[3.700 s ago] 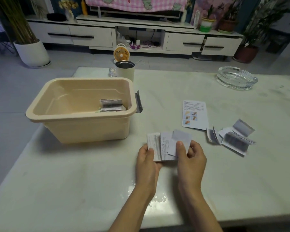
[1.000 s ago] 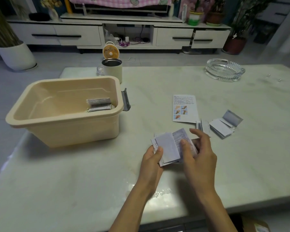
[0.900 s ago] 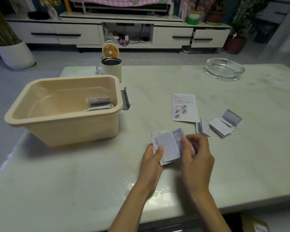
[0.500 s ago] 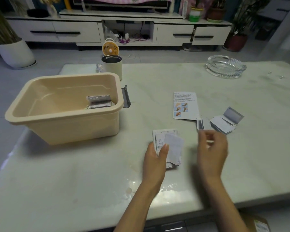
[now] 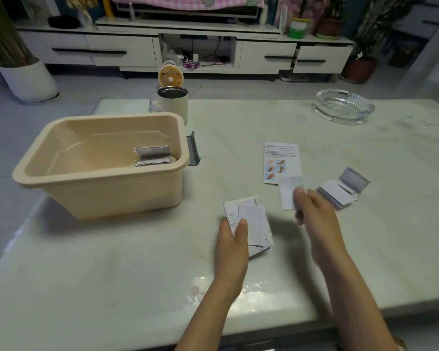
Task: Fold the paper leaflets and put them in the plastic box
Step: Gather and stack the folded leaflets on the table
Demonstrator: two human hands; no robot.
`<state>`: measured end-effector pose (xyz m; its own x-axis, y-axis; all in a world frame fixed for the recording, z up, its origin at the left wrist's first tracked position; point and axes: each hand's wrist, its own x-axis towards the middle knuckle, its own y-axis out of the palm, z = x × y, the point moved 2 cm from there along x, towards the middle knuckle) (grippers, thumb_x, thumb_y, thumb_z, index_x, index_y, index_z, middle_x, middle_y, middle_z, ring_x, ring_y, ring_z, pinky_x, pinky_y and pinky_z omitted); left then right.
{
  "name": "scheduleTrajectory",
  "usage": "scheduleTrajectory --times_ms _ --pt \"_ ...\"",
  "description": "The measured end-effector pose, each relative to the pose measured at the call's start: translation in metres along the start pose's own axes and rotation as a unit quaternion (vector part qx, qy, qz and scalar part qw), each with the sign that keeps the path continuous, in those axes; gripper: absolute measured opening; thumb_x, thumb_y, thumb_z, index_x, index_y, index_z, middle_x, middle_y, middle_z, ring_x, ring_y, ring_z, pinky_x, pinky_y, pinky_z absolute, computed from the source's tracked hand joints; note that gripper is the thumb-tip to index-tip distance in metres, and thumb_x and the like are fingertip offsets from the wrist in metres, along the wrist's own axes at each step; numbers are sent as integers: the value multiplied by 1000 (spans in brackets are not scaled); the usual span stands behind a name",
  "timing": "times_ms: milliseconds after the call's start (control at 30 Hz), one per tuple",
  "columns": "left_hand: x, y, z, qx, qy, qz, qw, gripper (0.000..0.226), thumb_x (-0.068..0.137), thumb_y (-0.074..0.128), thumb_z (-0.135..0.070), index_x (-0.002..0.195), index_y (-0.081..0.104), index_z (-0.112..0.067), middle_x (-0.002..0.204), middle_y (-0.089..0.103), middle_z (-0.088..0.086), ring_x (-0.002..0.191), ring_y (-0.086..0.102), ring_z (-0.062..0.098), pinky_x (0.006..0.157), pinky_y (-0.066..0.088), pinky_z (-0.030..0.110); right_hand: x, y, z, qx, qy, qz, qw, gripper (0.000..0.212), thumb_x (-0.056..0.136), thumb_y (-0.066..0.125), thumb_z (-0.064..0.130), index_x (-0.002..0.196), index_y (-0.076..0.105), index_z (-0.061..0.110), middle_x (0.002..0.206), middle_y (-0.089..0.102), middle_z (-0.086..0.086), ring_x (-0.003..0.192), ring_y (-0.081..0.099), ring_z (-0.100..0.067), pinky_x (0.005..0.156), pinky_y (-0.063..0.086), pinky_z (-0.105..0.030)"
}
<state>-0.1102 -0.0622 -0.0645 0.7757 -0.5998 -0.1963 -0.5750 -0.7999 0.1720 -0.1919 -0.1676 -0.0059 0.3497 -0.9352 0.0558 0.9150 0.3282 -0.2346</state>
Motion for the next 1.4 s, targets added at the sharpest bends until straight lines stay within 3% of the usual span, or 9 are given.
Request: scheduleTrajectory --times_ms 267,467,633,767,833,933,1100,1200,1400 --pt "-7 2 -5 -54 -26 54 997 13 98 42 -15 102 54 -15 101 68 6 94 67 18 81 55 31 -57 41 -34 -54 -71 -38 995 5 84 52 30 82 52 25 93 48 6 87 49 -12 74 37 -13" --pt "-10 1 -10 -7 38 51 998 10 94 50 -9 99 54 -17 95 67 -6 81 67 -1 67 51 14 -58 46 -32 -32 -36 39 998 55 97 47 17 145 21 19 134 34 11 116 43 -3 78 36 5" --pt "-9 -7 -19 40 102 49 993 21 89 58 -6 95 59 -26 92 69 -7 85 66 3 74 52 16 -55 38 -29 -24 -76 127 989 31 98 44 18 126 43 31 117 59 14 102 57 7 82 43 -5" --pt "-5 -8 -22 127 137 99 977 20 92 54 -10 100 49 -28 96 62 -17 85 60 -10 71 42 4 -45 30 -47 -181 -136 121 966 48 93 32 44 135 39 20 133 51 4 127 45 -21 112 27 -41" --pt "-4 -7 -16 172 148 101 969 16 94 52 -17 106 46 -24 99 61 -17 87 58 -12 72 40 2 -48 33 -52 -289 -169 143 931 56 93 20 46 140 32 18 143 42 0 137 33 -22 118 11 -35" --pt "-2 -9 -12 185 153 66 968 9 94 51 -18 102 49 -22 90 60 -19 80 56 -15 68 40 3 -45 21 -45 -234 -193 199 932 40 95 38 34 134 39 24 136 48 7 126 43 -8 113 24 -24" --pt "-3 -9 -14 164 131 56 976 12 93 53 -15 95 52 -27 89 58 -20 79 56 -10 65 41 3 45 -80 -39 -119 -82 -167 975 56 83 67 13 133 42 8 133 49 -10 119 49 -26 100 37 -31" --pt "-4 -8 -15 168 133 50 975 19 93 54 -16 88 50 -34 87 58 -21 77 56 -15 63 40 2 98 -106 -53 -170 37 -118 978 82 74 77 28 140 33 8 142 40 -13 128 41 -27 107 34 -37" --pt "-5 -9 -14 162 126 47 978 15 92 54 -17 91 52 -32 89 61 -18 83 58 -5 65 42 5 118 -105 -70 -207 25 -183 961 25 85 61 21 103 64 4 109 65 -15 105 58 -31 87 41 -31"
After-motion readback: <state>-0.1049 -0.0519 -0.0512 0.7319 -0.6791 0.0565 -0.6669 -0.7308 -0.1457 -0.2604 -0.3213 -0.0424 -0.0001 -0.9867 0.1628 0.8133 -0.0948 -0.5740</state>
